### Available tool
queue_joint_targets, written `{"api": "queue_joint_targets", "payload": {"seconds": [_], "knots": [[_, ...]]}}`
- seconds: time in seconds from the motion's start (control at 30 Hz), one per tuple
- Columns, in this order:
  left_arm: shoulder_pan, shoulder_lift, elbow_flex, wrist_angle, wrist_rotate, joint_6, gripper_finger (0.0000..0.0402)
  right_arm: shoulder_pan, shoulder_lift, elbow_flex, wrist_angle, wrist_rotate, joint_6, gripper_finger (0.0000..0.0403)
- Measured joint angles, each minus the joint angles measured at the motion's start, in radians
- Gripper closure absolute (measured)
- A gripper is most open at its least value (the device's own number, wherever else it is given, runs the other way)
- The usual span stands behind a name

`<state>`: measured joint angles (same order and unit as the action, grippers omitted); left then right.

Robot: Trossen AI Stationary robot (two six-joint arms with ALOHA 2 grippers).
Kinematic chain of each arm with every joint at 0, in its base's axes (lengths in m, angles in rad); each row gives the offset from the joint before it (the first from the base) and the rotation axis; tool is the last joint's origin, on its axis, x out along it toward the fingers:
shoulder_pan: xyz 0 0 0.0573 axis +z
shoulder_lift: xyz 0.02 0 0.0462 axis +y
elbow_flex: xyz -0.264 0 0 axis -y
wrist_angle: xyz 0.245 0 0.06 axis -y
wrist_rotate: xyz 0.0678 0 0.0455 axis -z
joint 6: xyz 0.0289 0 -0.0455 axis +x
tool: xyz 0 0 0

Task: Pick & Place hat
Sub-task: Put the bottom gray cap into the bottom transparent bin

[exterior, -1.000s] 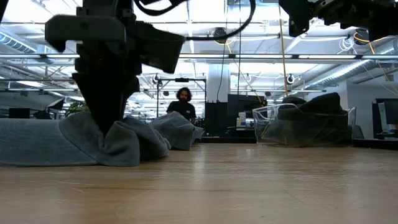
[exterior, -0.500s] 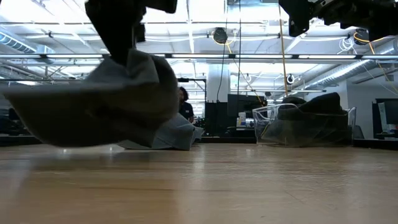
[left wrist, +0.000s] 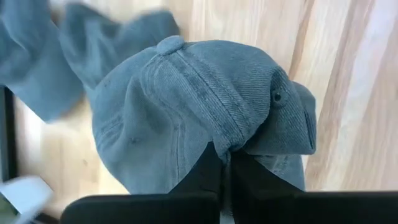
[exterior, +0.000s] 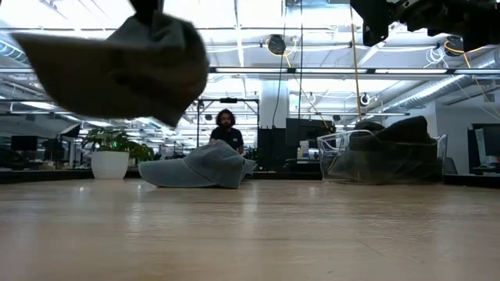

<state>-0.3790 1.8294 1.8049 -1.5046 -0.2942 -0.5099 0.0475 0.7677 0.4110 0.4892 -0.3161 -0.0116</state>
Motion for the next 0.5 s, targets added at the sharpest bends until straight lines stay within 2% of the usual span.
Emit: {"api": "queue_joint_targets", "payload": {"seconds": [0.23,0.5], "knots": [[-0.003,0.000,0.097,-0.002,-0.087,0.105,0.0395,0.000,0.000,0.000,0.000,0.000,0.001,0.0133],[-0.001,-0.082,0.044,0.017,-0.189,0.116,0.0396,0.000,0.000,0.000,-0.005,0.000,0.001,0.0133]]}}
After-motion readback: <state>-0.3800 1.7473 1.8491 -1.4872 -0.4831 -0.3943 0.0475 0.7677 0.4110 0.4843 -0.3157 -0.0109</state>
